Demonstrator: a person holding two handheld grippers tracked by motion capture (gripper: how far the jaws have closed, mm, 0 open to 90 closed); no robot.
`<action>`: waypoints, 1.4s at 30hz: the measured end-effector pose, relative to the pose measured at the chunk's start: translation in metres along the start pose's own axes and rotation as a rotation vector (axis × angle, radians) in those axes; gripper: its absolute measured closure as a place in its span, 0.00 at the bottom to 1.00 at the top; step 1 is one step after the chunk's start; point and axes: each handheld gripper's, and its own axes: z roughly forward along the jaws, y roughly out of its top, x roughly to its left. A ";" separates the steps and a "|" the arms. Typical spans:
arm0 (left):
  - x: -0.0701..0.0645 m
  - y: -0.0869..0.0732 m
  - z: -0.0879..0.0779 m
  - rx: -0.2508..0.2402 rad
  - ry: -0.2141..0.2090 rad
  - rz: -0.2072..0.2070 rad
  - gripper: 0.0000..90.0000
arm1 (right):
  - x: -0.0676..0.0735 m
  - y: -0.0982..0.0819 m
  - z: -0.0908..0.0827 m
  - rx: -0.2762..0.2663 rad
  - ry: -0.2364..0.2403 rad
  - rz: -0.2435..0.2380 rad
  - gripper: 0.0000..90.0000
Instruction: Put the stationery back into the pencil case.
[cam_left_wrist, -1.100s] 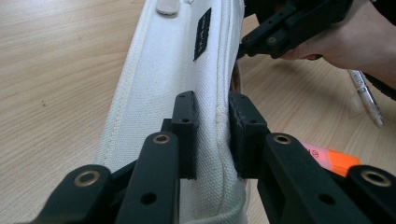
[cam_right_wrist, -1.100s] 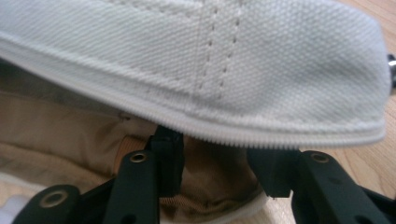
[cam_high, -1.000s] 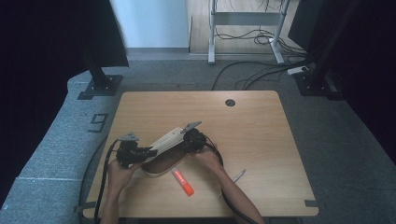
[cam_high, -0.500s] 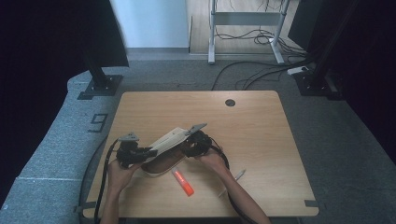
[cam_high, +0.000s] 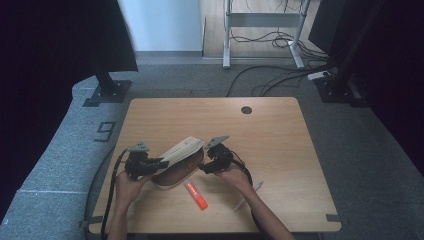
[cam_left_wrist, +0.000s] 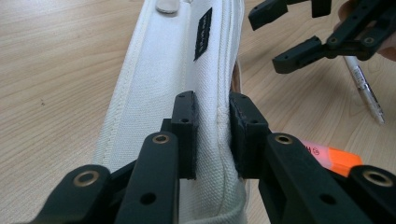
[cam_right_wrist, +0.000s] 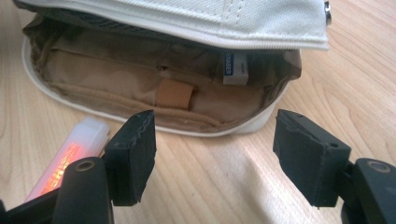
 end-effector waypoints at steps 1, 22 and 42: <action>0.000 0.000 0.000 0.000 0.000 0.000 0.82 | 0.000 -0.001 -0.001 -0.003 0.000 -0.004 0.33; -0.001 0.000 0.000 0.004 0.002 0.003 0.82 | 0.034 -0.034 -0.017 0.005 0.093 -0.004 0.30; -0.002 0.001 0.001 0.010 0.000 0.006 0.82 | 0.076 -0.051 -0.014 0.039 0.181 -0.036 0.34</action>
